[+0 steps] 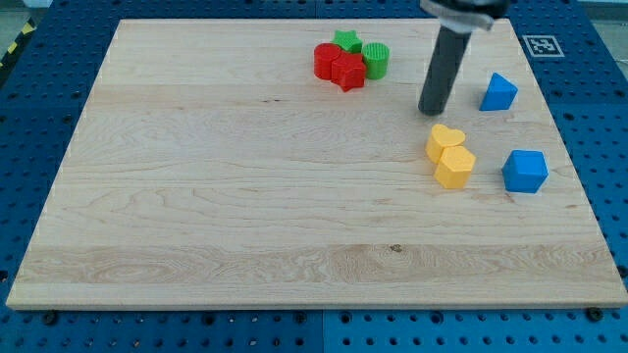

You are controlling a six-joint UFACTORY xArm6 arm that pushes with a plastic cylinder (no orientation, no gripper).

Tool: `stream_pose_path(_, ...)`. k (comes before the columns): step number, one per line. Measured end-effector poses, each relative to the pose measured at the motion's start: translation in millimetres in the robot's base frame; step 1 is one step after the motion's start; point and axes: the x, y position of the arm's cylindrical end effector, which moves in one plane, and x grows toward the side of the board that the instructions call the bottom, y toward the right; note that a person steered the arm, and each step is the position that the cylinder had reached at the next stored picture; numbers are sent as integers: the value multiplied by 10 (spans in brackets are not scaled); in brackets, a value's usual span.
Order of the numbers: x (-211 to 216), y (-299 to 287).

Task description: Point your arm at the top left side of the triangle

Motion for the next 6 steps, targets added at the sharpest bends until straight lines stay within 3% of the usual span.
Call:
stream_pose_path(1,-362,0)
stream_pose_path(2,-417,200)
stream_pose_path(6,-318,1090)
